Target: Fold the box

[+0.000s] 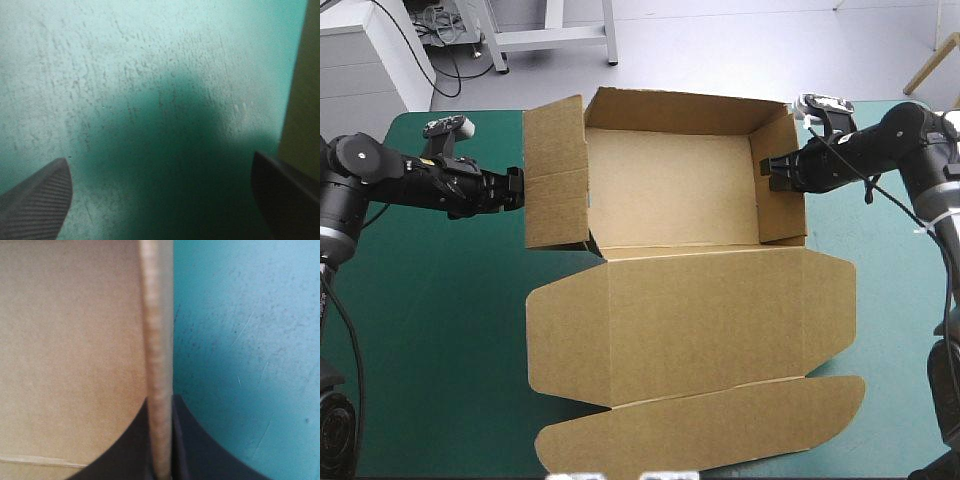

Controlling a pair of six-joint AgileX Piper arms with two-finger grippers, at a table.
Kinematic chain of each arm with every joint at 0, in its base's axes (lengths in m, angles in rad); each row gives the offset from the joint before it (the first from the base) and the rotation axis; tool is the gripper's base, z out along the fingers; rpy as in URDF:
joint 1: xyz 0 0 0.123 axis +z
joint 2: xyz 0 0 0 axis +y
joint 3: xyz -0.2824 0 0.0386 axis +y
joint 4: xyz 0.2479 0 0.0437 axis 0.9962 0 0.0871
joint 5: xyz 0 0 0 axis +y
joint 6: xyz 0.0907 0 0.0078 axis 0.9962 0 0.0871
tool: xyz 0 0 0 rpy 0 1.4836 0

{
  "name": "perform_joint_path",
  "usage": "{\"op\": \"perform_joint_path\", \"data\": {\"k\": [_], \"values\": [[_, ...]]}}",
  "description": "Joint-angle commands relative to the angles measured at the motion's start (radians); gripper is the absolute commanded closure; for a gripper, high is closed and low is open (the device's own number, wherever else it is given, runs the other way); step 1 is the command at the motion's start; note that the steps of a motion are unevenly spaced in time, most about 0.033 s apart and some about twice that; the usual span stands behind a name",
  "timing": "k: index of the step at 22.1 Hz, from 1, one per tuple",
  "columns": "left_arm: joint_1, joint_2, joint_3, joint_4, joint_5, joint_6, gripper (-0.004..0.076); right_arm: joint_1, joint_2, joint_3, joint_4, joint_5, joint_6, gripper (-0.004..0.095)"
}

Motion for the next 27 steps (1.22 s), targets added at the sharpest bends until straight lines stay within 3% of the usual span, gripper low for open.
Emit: {"op": "perform_joint_path", "data": {"k": [1, 10, 14, 19, 27], "values": [[0.001, -0.034, -0.033, -0.099, -0.016, 0.019, 0.0034, 0.031, -0.046, -0.023, 0.019, -0.088, 0.041, 0.0926], [0.001, -0.034, -0.033, -0.168, 0.028, 0.058, 0.0034, 0.143, 0.064, -0.023, 0.009, -0.173, 0.131, 0.0926], [0.001, -0.034, -0.033, -0.190, 0.046, 0.059, 0.0034, 0.209, 0.127, -0.021, 0.091, -0.230, 0.143, 0.0926], [0.001, -0.034, -0.033, -0.195, 0.072, 0.059, 0.0034, 0.280, 0.155, -0.021, 0.098, -0.288, 0.143, 0.0926], [-0.052, -0.034, -0.033, 0.094, 0.076, -0.081, 0.0061, 0.379, 0.163, -0.021, 0.071, -0.349, 0.144, 0.0925]]}}
